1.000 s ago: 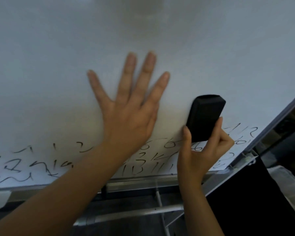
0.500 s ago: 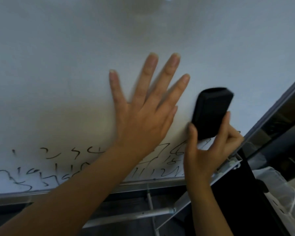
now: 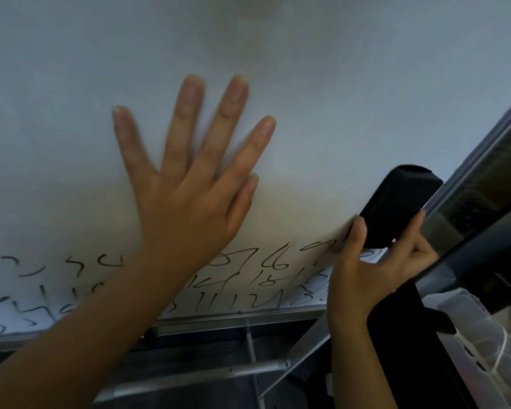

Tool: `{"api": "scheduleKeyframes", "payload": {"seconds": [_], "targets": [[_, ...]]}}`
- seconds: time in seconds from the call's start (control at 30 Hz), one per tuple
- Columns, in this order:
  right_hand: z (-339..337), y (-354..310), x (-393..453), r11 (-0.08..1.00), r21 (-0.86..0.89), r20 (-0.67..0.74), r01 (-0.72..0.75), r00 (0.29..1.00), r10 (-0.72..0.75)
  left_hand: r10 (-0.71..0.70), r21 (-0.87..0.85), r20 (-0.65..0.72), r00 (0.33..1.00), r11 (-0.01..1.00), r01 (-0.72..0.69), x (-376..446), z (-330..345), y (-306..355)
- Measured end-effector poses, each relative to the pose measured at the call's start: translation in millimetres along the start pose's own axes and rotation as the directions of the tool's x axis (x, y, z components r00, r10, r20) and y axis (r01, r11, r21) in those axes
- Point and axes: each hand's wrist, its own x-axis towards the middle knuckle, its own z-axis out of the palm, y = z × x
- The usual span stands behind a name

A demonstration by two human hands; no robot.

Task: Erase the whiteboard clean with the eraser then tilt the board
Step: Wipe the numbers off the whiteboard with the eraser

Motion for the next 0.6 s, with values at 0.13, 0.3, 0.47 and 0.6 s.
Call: {"api": "scheduleKeyframes", "payload": {"seconds": [0.13, 0.3, 0.47, 0.6], "targets": [[2, -5, -16, 0.998, 0.005, 0.091, 0.055, 0.994, -0.056, 0.016, 0.01, 0.003, 1.0, 1.0, -0.016, 0, 0, -3], [-10, 20, 17, 0.996, -0.025, 0.008, 0.086, 0.996, -0.086, 0.014, 0.022, -0.004, 1.0, 1.0, -0.014, 1, 1, 6], [-15, 32, 29, 0.994, -0.075, -0.02, 0.081, 0.996, -0.083, 0.009, 0.035, -0.003, 1.0, 0.999, -0.009, 1, 2, 4], [-8, 17, 8, 0.999, -0.019, 0.028, 0.041, 0.999, -0.041, -0.001, 0.036, -0.007, 1.0, 0.999, 0.001, 1, 1, 1]]}}
